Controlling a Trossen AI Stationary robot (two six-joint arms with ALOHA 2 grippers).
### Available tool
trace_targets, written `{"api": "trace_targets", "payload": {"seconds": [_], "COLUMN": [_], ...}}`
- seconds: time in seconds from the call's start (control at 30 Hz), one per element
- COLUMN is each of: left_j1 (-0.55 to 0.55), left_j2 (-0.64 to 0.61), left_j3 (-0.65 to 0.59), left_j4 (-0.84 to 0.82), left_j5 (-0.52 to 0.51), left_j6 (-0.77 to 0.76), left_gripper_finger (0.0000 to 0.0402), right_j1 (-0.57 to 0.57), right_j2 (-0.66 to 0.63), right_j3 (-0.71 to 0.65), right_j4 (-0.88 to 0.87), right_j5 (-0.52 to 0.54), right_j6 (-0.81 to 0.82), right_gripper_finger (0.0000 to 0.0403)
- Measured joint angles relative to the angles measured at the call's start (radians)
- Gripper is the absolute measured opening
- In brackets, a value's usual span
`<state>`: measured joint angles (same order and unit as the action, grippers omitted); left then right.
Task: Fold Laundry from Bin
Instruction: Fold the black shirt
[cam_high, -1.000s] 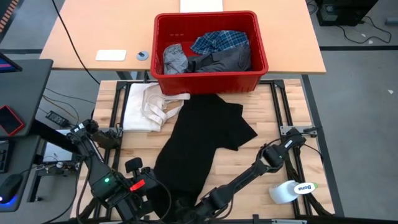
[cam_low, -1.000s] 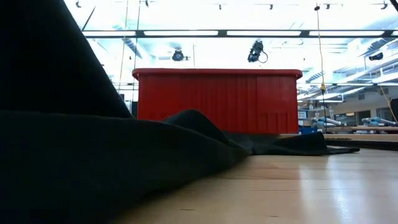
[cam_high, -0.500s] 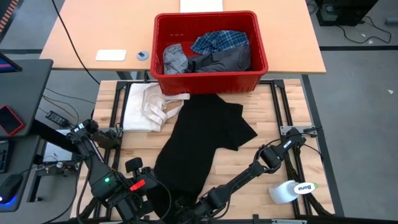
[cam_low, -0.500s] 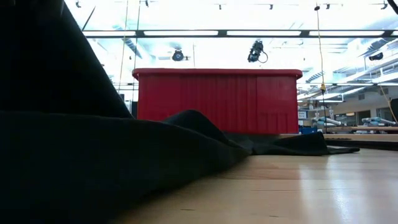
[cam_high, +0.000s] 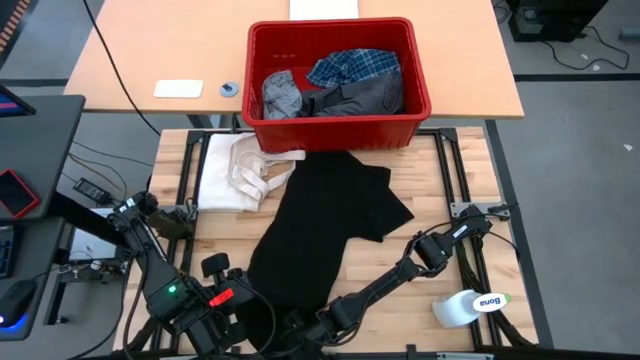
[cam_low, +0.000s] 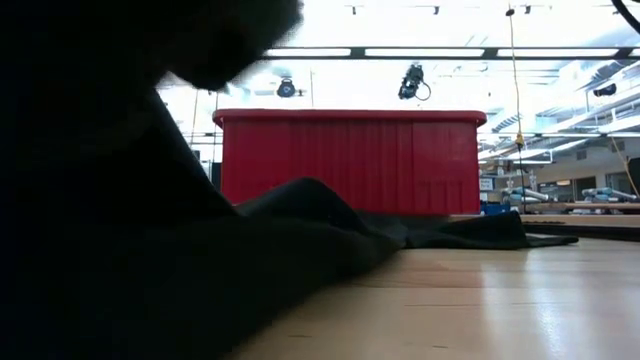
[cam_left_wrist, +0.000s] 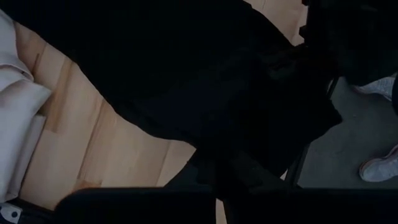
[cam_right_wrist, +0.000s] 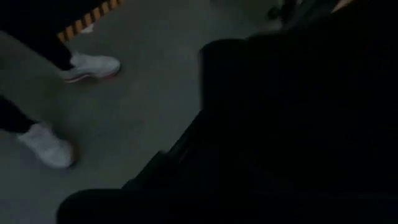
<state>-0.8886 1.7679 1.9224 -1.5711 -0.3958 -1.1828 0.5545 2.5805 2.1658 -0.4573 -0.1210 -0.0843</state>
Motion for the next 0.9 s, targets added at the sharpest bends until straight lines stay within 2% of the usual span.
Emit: {"api": "trace_targets", "payload": {"seconds": [0.27,0.57,0.77,0.9], "left_j1": [0.000,0.000,0.007,0.029], "left_j2": [0.000,-0.040,-0.069,-0.069], "left_j3": [0.000,0.001,0.002,0.002], "left_j4": [0.000,0.000,0.000,0.000], "left_j5": [0.020,0.007,-0.030,-0.030], "left_j6": [0.000,-0.042,-0.080,-0.085], "left_gripper_finger": [0.0007,0.0007,0.0007,0.0007], "right_j1": [-0.014,-0.012,-0.006,0.010], "right_j2": [-0.037,-0.233,-0.362,-0.453], "right_j3": [-0.003,-0.002,-0.002,-0.002], "right_j4": [-0.035,-0.230,-0.386,-0.464], "right_j5": [0.022,0.156,0.140,0.183], "right_j6": [0.079,0.097,0.280,0.376], "right_gripper_finger": [0.0003,0.0002,0.0001,0.0000]}}
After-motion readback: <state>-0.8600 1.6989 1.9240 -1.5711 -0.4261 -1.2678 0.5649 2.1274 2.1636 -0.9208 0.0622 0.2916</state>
